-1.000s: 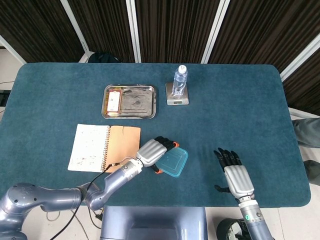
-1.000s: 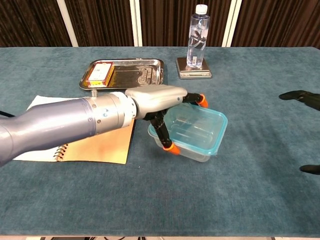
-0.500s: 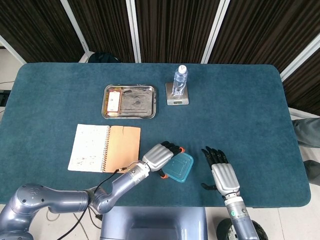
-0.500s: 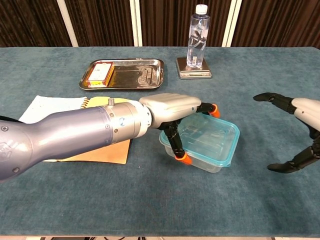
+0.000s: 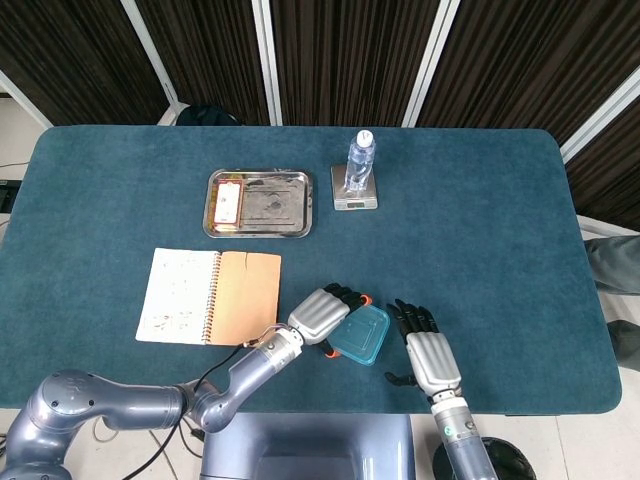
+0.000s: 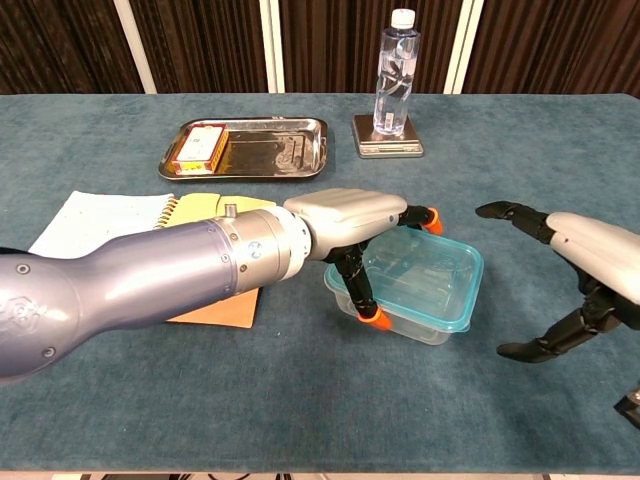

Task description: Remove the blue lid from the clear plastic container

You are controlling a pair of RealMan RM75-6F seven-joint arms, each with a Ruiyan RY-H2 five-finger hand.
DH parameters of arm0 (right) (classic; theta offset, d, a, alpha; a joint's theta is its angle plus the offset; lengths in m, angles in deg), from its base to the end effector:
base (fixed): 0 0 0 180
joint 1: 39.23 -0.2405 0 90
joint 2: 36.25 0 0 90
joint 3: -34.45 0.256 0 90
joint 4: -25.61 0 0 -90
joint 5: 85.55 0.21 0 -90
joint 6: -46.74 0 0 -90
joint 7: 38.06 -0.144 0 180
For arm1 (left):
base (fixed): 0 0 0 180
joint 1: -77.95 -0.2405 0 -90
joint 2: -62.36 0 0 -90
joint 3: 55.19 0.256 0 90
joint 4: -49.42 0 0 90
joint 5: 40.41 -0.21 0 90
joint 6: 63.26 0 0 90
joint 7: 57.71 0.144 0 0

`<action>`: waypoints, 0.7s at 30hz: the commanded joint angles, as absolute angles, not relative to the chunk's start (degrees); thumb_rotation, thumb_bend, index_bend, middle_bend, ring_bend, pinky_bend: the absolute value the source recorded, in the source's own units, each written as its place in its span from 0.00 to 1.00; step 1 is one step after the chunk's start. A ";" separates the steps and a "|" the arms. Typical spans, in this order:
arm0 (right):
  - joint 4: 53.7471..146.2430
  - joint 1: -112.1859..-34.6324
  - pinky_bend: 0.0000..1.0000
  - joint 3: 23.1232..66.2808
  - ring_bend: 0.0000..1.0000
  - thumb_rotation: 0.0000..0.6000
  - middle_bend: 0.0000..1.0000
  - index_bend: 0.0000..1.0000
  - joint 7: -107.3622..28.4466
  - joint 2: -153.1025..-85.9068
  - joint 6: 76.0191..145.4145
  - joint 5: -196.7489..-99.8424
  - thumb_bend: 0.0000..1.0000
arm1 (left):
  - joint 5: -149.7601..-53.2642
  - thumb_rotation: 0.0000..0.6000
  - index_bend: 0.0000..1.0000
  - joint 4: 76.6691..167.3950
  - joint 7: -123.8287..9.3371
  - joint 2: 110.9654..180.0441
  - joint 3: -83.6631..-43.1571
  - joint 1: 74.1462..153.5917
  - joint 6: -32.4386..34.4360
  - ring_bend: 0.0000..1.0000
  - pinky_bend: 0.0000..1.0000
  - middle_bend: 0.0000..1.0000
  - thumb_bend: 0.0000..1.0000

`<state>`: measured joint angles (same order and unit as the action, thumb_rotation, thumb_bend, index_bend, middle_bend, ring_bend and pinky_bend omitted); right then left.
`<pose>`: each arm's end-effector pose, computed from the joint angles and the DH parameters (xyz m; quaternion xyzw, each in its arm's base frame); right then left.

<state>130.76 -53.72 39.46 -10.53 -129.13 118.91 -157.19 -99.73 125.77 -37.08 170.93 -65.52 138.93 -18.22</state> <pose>-0.1737 -0.2019 -0.0150 0.6212 -0.5157 0.3980 0.4356 -0.0121 0.3069 -0.1367 -0.8292 -0.3516 -0.3704 0.2273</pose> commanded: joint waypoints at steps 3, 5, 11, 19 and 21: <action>130.53 -53.91 0.00 39.80 0.00 1.00 0.00 0.00 -10.18 -130.32 119.55 -156.46 0.18 | -99.49 1.00 0.16 125.70 -36.41 171.36 -65.64 138.91 -17.93 0.24 0.40 0.27 0.15; 130.69 -53.90 0.00 40.23 0.00 1.00 0.00 0.00 -10.34 -130.86 119.87 -155.81 0.18 | -99.36 1.00 0.16 125.74 -36.33 171.45 -65.70 138.86 -17.87 0.24 0.40 0.27 0.15; 130.45 -54.22 0.00 41.11 0.00 1.00 0.00 0.00 -9.75 -132.92 120.89 -154.66 0.18 | -99.16 1.00 0.16 125.85 -36.04 171.59 -65.70 138.71 -17.83 0.24 0.41 0.27 0.15; 130.53 -54.71 0.00 41.50 0.00 1.00 0.00 0.00 -8.57 -134.94 121.73 -153.59 0.18 | -99.21 1.00 0.16 125.96 -35.68 171.85 -66.20 138.87 -17.61 0.24 0.41 0.27 0.15; 130.60 -54.68 0.00 41.47 0.00 1.00 0.00 0.00 -8.54 -135.16 121.91 -153.27 0.18 | -99.15 1.00 0.16 126.03 -35.69 171.98 -66.28 138.86 -17.59 0.24 0.41 0.27 0.15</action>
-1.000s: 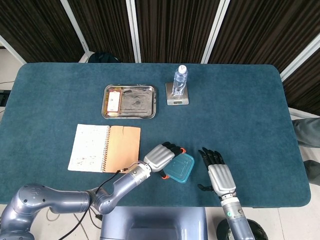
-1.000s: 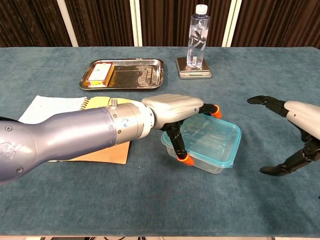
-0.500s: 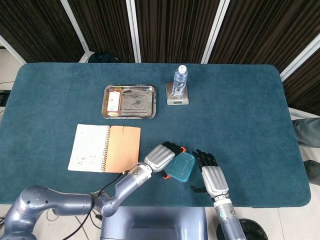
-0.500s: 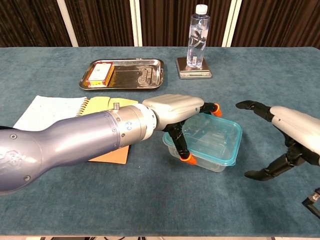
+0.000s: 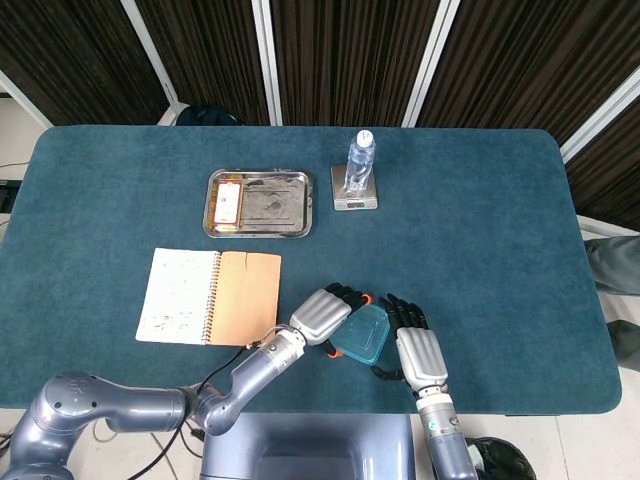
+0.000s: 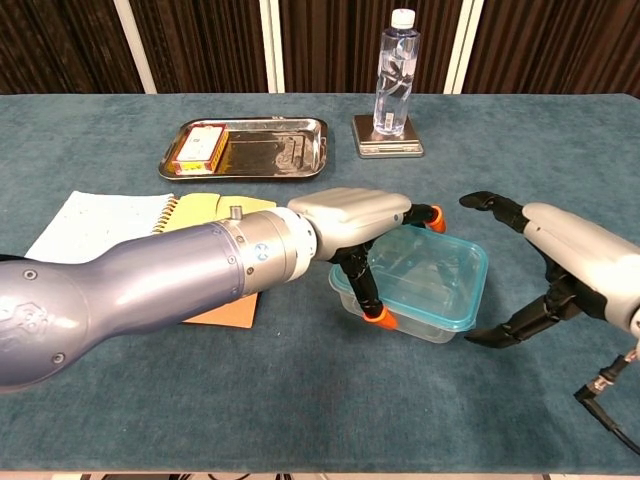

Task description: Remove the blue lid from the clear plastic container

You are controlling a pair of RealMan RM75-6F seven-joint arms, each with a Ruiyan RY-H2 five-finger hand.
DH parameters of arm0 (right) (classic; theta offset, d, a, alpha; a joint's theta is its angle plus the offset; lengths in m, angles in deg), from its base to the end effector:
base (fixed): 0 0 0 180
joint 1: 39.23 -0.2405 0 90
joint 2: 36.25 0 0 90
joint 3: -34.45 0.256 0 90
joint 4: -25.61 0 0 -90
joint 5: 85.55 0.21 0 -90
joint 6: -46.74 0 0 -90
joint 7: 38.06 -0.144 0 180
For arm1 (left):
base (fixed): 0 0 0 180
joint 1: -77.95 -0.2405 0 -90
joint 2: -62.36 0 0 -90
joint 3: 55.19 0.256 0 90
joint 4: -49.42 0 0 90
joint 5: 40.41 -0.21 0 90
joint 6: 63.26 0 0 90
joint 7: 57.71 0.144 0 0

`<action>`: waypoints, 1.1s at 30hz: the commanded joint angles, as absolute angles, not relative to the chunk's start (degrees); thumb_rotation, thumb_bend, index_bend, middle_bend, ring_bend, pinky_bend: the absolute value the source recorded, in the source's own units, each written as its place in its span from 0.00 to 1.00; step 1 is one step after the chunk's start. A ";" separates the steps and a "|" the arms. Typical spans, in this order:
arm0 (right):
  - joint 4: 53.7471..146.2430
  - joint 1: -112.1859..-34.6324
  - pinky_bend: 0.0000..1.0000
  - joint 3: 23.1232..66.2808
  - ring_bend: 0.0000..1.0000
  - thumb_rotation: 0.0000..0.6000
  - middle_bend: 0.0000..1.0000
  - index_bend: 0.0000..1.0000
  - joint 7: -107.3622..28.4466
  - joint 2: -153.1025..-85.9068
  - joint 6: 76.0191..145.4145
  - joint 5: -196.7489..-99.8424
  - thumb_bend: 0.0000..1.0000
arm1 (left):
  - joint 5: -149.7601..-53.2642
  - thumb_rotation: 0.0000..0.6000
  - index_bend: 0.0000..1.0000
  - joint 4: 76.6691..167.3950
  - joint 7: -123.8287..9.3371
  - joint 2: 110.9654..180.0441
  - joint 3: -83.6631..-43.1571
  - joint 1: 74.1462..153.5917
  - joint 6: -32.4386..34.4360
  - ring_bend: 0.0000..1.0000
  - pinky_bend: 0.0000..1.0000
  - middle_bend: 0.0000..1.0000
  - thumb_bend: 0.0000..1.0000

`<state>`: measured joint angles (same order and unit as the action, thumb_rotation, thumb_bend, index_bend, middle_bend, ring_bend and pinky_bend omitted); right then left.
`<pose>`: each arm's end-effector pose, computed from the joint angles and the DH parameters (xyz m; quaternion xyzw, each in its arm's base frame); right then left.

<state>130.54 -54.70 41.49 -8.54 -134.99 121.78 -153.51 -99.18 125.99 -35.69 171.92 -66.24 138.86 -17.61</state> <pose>-0.1545 -0.2076 -0.0282 0.5860 -0.5405 0.4147 0.4388 -0.0065 0.3037 -0.1388 -0.8264 -0.3520 -0.3755 0.2282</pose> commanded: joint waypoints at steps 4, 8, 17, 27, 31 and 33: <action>130.48 -54.71 0.00 41.99 0.00 1.00 0.00 0.00 -8.73 -136.06 122.18 -151.87 0.18 | -99.22 1.00 0.16 126.17 -35.50 172.23 -66.19 138.76 -17.40 0.24 0.41 0.27 0.15; 130.60 -54.84 0.00 42.52 0.00 1.00 0.00 0.00 -9.09 -136.75 122.54 -151.31 0.18 | -99.29 1.00 0.16 126.30 -35.21 172.23 -66.16 138.77 -17.33 0.24 0.41 0.27 0.15; 130.84 -54.99 0.00 43.38 0.00 1.00 0.00 0.00 -9.74 -137.52 123.30 -149.94 0.18 | -98.88 1.00 0.16 126.37 -34.75 172.33 -66.18 138.66 -17.35 0.24 0.41 0.27 0.15; 130.32 -55.01 0.00 44.10 0.00 1.00 0.00 0.00 -11.36 -138.41 124.56 -150.33 0.18 | -98.52 1.00 0.16 126.56 -34.27 172.07 -66.03 138.83 -18.12 0.24 0.42 0.27 0.15; 130.08 -54.96 0.00 44.17 0.00 1.00 0.00 0.00 -12.18 -138.67 125.08 -150.94 0.18 | -98.30 1.00 0.16 126.78 -34.03 171.85 -66.11 139.02 -18.46 0.24 0.43 0.27 0.15; 129.90 -54.89 0.00 44.17 0.00 1.00 0.00 0.00 -12.80 -138.86 125.33 -151.29 0.18 | -98.17 1.00 0.16 126.95 -34.02 171.79 -66.11 139.10 -18.70 0.24 0.44 0.27 0.15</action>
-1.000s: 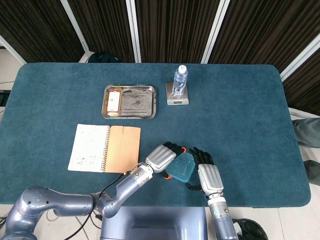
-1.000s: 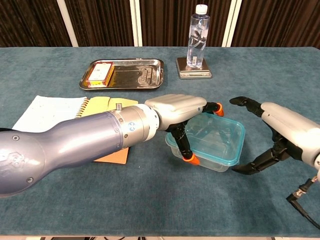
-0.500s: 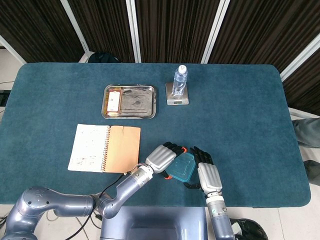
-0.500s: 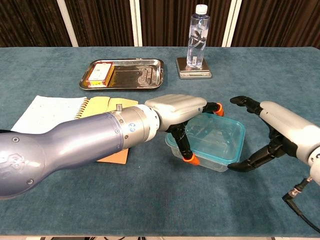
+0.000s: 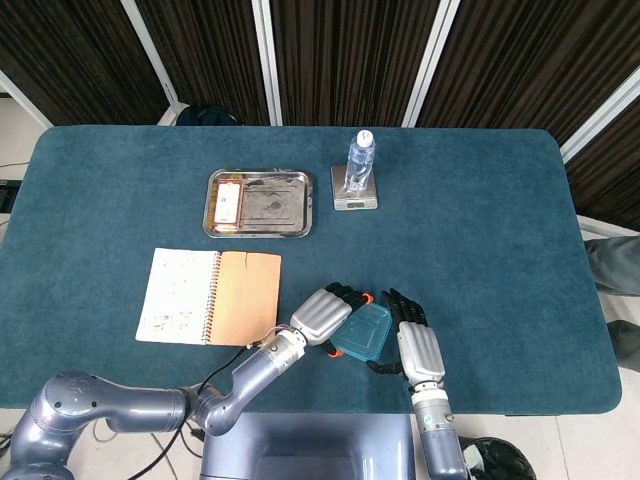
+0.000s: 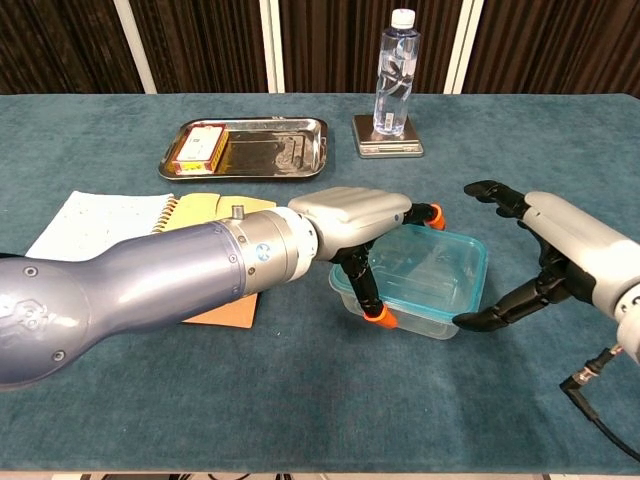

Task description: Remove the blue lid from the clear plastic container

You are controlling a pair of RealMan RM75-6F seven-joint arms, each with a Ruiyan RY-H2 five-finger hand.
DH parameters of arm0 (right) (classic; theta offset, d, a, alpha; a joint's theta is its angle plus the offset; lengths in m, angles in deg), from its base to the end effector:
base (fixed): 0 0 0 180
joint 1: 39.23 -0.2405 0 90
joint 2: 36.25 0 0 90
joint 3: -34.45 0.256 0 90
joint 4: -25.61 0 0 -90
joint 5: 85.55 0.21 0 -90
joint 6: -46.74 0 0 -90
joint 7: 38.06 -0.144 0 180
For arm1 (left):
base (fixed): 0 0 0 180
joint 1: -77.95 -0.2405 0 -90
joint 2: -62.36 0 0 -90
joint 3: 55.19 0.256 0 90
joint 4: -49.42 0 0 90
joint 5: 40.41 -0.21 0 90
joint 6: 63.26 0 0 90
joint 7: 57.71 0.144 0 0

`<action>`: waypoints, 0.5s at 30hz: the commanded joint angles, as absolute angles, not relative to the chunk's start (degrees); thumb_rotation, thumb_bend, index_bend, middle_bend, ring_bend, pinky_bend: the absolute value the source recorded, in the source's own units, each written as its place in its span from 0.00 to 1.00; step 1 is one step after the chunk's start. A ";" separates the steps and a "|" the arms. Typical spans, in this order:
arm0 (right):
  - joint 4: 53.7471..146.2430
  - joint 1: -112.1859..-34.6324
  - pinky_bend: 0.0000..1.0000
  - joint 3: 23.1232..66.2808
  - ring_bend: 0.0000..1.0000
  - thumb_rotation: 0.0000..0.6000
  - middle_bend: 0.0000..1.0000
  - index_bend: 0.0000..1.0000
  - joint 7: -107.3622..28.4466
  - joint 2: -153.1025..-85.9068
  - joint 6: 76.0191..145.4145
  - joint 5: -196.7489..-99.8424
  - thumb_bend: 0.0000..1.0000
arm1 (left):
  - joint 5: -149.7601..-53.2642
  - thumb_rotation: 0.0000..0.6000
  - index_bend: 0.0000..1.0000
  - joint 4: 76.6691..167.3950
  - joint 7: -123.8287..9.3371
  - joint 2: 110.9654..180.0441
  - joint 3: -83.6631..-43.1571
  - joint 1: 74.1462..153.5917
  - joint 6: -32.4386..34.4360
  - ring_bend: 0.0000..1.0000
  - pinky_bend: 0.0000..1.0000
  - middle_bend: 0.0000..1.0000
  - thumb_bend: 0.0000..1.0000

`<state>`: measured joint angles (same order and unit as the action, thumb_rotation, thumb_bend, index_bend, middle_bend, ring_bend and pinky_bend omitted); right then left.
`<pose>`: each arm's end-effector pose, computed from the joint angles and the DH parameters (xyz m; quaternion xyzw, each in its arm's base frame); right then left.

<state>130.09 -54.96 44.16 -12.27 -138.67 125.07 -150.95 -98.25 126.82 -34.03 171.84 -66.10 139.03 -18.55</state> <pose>-0.1466 -0.2157 -0.0298 0.5218 -0.5785 0.4469 0.4396 -0.0057 0.2992 -0.1411 -0.8342 -0.3478 -0.3654 0.2228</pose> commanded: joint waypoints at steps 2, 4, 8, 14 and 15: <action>129.67 -54.82 0.00 44.15 0.00 1.00 0.00 0.00 -13.42 -139.04 125.54 -151.64 0.18 | -98.02 1.00 0.16 127.12 -33.97 171.71 -66.08 139.22 -19.04 0.24 0.45 0.27 0.15; 129.60 -54.77 0.00 44.16 0.00 1.00 0.00 0.00 -14.28 -139.15 125.58 -151.92 0.18 | -97.77 1.00 0.16 127.25 -33.80 171.60 -66.03 139.39 -19.45 0.24 0.45 0.27 0.15; 129.34 -54.64 0.00 44.37 0.00 1.00 0.00 0.00 -15.74 -139.31 125.88 -152.42 0.18 | -97.28 1.00 0.16 127.45 -33.52 171.48 -66.04 139.69 -19.95 0.25 0.46 0.27 0.15; 128.83 -54.49 0.00 44.61 0.00 1.00 0.00 0.00 -17.16 -139.62 126.28 -152.82 0.18 | -96.83 1.00 0.16 127.57 -33.09 171.44 -66.01 140.02 -20.17 0.26 0.47 0.27 0.15; 128.81 -54.50 0.00 44.69 0.00 1.00 0.00 0.00 -17.31 -139.65 126.30 -152.83 0.18 | -96.77 1.00 0.16 127.61 -33.05 171.43 -66.01 140.05 -20.17 0.26 0.47 0.27 0.15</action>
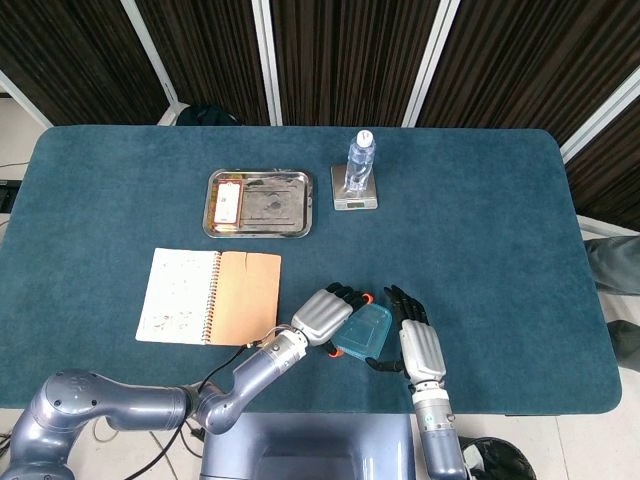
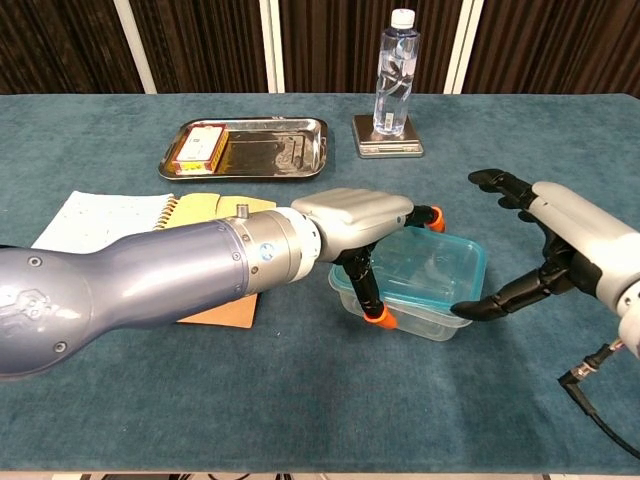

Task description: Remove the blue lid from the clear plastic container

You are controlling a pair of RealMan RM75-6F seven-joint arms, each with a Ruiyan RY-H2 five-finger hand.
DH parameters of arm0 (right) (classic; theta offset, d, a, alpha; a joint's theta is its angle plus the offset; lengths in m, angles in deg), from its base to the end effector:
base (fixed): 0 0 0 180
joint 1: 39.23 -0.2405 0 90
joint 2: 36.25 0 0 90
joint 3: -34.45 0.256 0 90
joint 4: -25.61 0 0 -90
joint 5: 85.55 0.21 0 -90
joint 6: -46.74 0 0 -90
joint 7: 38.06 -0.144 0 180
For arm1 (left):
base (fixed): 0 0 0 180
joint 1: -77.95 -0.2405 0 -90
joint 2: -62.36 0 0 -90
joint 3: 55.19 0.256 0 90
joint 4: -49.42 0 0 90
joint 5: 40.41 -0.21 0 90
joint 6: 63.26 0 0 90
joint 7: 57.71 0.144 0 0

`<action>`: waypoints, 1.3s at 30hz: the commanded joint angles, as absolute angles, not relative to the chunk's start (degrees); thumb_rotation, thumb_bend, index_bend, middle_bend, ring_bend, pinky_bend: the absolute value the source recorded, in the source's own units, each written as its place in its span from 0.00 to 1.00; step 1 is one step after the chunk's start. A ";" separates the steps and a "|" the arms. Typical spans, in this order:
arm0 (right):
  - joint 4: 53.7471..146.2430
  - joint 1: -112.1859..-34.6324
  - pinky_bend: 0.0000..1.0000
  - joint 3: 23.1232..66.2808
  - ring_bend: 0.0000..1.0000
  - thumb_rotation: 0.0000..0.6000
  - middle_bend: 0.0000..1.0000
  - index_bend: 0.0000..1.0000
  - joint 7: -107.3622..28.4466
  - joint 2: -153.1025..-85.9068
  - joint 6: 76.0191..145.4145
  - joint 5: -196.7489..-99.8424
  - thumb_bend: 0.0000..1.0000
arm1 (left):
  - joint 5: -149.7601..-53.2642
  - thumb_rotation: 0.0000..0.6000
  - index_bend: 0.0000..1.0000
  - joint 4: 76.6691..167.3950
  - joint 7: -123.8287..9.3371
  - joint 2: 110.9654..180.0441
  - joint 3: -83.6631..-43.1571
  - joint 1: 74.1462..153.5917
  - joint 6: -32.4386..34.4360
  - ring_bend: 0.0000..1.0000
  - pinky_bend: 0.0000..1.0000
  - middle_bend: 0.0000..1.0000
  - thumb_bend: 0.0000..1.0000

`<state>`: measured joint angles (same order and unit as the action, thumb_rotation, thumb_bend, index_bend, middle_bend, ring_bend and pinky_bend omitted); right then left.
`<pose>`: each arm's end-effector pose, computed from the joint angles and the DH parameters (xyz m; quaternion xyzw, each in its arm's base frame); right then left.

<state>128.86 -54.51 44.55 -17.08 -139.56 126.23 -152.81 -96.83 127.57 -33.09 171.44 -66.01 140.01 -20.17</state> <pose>-0.1465 -0.2174 -0.0283 0.4921 -0.5874 0.4762 0.4313 -0.0028 0.2962 -0.1432 -0.8430 -0.3456 -0.3532 0.2123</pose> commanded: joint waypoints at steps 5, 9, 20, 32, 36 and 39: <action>128.26 -54.67 0.00 45.28 0.00 1.00 0.00 0.00 -18.35 -139.92 126.76 -153.72 0.18 | -96.33 1.00 0.16 128.25 -33.55 171.15 -66.33 140.14 -20.46 0.25 0.45 0.27 0.15; 126.85 -54.69 0.00 44.62 0.00 1.00 0.00 0.00 -18.34 -139.48 126.68 -154.55 0.18 | -95.25 1.00 0.16 129.22 -35.46 170.88 -67.50 140.02 -21.02 0.25 0.44 0.27 0.15; 123.35 -54.55 0.00 42.89 0.00 1.00 0.00 0.00 -19.94 -139.89 127.13 -157.81 0.18 | -94.61 1.00 0.15 130.20 -37.55 169.72 -68.27 140.32 -22.18 0.22 0.42 0.26 0.15; 120.35 -54.19 0.00 42.68 0.00 1.00 0.00 0.00 -22.76 -141.36 128.62 -160.65 0.18 | -93.61 1.00 0.15 130.69 -38.17 168.71 -67.90 140.85 -23.12 0.20 0.41 0.26 0.15; 120.05 -54.16 0.00 43.11 0.00 1.00 0.00 0.00 -23.26 -141.89 128.90 -160.78 0.18 | -93.56 1.00 0.15 130.84 -38.27 168.60 -67.65 141.01 -23.21 0.20 0.41 0.26 0.15; 120.24 -54.08 0.00 43.51 0.00 1.00 0.00 0.00 -23.56 -142.15 128.99 -160.48 0.18 | -93.56 1.00 0.15 130.86 -38.23 168.50 -67.44 141.16 -23.27 0.20 0.41 0.26 0.15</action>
<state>120.19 -54.10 43.45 -23.51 -142.10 128.97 -160.53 -93.57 130.85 -38.23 168.51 -67.45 141.15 -23.26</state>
